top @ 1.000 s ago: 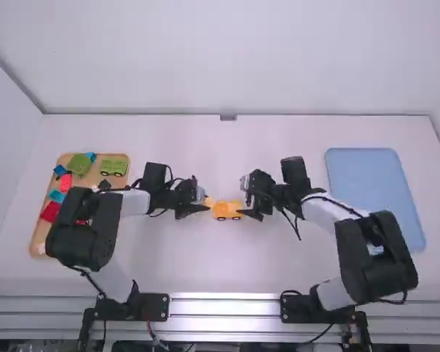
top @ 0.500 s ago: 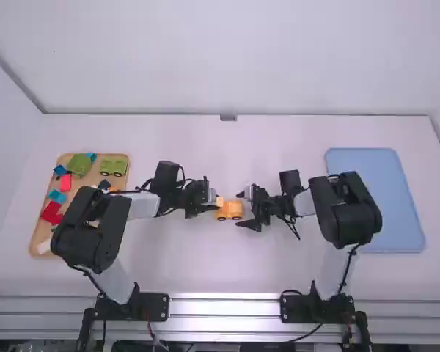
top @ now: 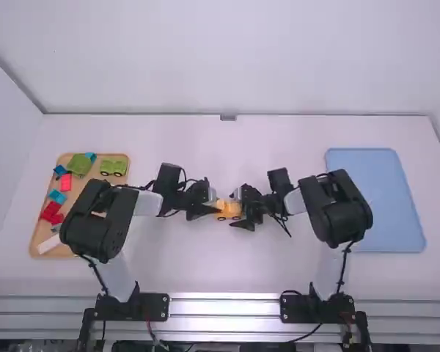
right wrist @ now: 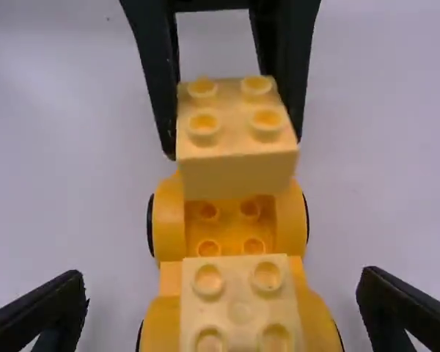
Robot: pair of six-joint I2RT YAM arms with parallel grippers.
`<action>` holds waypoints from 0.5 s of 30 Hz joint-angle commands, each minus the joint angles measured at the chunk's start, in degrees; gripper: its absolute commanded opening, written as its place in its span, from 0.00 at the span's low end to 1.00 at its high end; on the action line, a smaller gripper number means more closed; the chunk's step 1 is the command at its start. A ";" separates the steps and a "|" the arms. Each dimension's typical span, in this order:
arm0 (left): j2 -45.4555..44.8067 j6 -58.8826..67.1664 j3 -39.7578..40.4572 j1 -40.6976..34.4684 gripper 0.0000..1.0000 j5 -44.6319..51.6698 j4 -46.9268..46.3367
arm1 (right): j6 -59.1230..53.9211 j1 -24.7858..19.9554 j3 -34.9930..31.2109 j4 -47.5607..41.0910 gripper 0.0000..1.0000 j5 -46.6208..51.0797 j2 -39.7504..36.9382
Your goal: Assemble lego blocks to make yellow taxi
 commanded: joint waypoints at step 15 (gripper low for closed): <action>0.26 -0.61 0.94 -1.20 0.08 1.88 0.39 | 0.28 0.31 0.17 0.81 0.92 1.27 1.55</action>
